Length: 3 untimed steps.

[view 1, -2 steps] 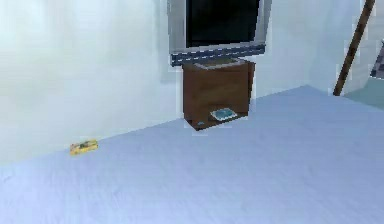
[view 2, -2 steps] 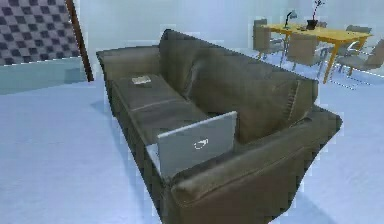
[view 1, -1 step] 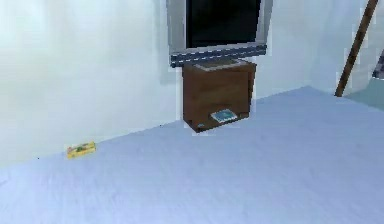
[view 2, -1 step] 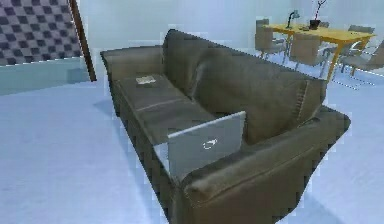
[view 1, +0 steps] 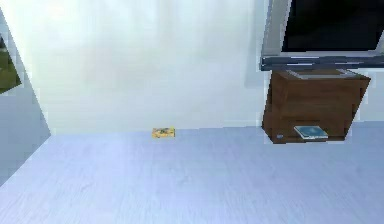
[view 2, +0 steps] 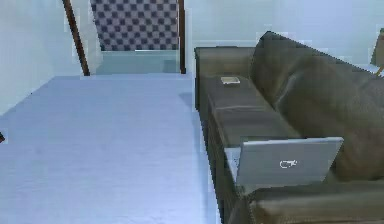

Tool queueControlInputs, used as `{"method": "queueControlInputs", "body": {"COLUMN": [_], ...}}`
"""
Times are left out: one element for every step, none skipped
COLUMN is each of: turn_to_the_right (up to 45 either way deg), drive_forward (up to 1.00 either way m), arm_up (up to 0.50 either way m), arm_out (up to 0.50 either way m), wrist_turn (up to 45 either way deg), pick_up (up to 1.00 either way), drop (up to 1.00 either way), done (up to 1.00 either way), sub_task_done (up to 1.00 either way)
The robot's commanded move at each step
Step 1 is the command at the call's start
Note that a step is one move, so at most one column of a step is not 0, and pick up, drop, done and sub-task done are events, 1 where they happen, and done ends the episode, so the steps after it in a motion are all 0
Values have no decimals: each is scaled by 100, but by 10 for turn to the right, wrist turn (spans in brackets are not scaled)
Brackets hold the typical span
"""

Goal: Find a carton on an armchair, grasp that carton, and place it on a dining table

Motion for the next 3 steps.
{"method": "queueControlInputs", "body": {"turn_to_the_right": [0,450,300], "drive_forward": [30,0,0], "arm_up": [0,0,0], "arm_out": [0,0,0], "wrist_turn": [0,0,0], "pick_up": [0,0,0], "drop": [0,0,0], "done": [0,0,0], "sub_task_done": [0,0,0]}}
